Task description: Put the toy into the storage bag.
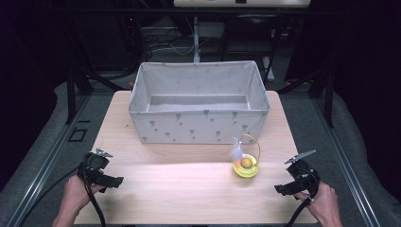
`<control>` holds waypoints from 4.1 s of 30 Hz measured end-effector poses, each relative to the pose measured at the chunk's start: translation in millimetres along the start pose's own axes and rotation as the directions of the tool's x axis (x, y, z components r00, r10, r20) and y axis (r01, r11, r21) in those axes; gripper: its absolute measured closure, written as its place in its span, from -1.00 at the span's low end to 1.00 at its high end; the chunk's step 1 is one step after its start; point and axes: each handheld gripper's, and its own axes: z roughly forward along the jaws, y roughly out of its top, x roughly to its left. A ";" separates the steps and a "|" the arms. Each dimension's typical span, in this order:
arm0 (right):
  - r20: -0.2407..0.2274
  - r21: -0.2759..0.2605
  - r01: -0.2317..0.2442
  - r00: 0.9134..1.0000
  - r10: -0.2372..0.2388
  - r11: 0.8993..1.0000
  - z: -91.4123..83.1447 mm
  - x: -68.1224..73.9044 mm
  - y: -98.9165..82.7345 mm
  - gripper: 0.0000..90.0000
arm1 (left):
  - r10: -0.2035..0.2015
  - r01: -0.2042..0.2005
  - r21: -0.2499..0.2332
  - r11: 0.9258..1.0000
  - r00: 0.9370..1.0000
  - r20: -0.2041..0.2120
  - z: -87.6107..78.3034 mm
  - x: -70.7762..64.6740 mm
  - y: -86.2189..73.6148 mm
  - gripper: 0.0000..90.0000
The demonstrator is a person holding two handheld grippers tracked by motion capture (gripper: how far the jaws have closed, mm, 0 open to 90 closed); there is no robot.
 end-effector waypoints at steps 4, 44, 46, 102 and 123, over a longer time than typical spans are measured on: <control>-0.011 0.012 0.009 1.000 -0.009 1.000 -2.6 2.9 0.9 -0.69 | 0.017 -0.017 0.006 1.000 1.000 0.007 1.1 -2.2 0.8 -0.89; -0.090 0.031 0.229 0.970 -0.225 0.973 -29.2 39.9 68.7 -0.95 | 0.038 -0.038 0.045 0.998 0.999 0.009 0.5 -8.5 -8.9 -0.92; -0.095 0.031 0.240 0.967 -0.236 0.970 -32.3 40.1 73.1 -0.95 | 0.039 -0.039 0.048 0.998 0.999 0.009 1.0 -9.3 -9.1 -0.92; -0.077 0.114 0.421 0.907 -0.414 0.900 -52.8 58.0 153.5 0.87 | 0.067 -0.069 0.077 0.995 0.997 0.032 4.3 -12.6 -10.4 -0.90; -0.080 0.119 0.446 0.895 -0.439 0.887 -62.0 62.1 160.4 0.95 | 0.066 -0.069 0.082 0.994 0.997 0.028 4.6 -11.9 -11.3 -0.90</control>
